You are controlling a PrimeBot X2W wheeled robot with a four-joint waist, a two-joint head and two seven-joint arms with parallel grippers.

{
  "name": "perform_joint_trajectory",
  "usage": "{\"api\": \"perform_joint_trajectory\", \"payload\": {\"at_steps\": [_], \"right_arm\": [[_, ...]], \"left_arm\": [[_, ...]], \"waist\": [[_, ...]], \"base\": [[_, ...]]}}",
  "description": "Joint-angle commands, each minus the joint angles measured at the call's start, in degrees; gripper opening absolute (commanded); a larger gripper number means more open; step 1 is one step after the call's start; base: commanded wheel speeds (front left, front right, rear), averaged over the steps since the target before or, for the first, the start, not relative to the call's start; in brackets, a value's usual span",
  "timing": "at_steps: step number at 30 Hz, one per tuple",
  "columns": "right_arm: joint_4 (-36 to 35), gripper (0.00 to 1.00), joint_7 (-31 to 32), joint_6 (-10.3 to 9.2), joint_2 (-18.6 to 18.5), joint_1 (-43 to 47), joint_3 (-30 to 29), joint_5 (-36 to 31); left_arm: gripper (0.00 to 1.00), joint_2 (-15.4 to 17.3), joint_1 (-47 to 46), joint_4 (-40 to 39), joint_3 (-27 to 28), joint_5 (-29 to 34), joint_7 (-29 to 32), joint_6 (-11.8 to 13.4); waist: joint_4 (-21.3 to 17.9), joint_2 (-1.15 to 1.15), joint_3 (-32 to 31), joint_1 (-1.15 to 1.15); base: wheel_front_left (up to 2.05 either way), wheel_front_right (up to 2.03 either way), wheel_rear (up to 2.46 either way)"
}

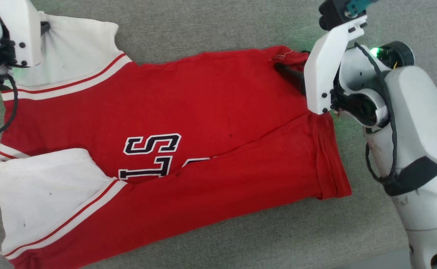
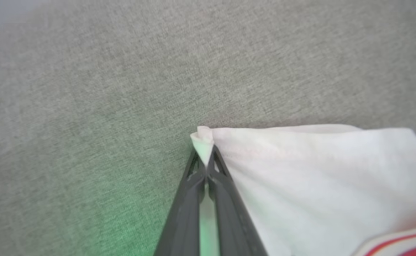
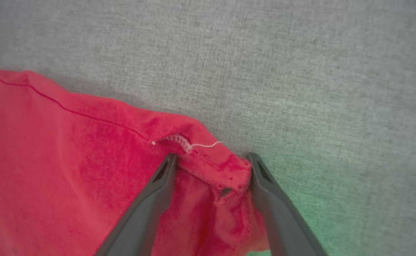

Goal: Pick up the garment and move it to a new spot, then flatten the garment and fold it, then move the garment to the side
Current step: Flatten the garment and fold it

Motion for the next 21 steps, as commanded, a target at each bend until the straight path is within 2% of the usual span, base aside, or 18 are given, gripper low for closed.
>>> {"api": "perform_joint_trajectory", "payload": {"at_steps": [1, 6, 11, 17, 21], "right_arm": [[2.42, 0.0, 1.89, 0.01, 0.25, 1.69, 1.31, -0.2], [3.1, 0.0, 2.17, 0.0, -0.72, 0.06, -0.9, -0.39], [1.0, 0.0, 0.65, 0.0, -2.22, 0.37, -1.75, -0.61], [-4.11, 0.0, -1.12, 0.0, -5.45, 4.32, -2.9, 0.46], [-8.7, 0.0, -1.9, 0.0, -7.83, 7.81, -3.69, 1.04]], "left_arm": [[0.0, -1.2, 1.73, 1.03, -1.27, 0.31, -0.02, -0.4], [0.0, -2.58, 0.74, 1.89, -1.02, 0.75, -2.79, -1.58], [0.0, -3.42, 0.07, 1.86, -0.82, 0.07, -2.98, -2.18], [0.0, -4.17, 1.51, -0.38, -1.01, -1.64, -1.33, -2.77], [0.0, -3.0, 3.12, -4.31, -0.89, -2.77, -0.85, -2.78]], "waist": [[0.39, 0.0, -0.29, 0.0], [2.48, 0.0, -2.29, 0.0], [4.38, 0.0, -4.44, 0.0], [7.6, 0.0, -8.55, 0.0], [9.31, 0.0, -10.9, 0.0]], "base": [[0.0, 0.0, 0.0], [0.0, 0.0, 0.0], [0.0, 0.0, 0.0], [0.0, 0.0, 0.0], [0.0, 0.0, 0.0]]}}
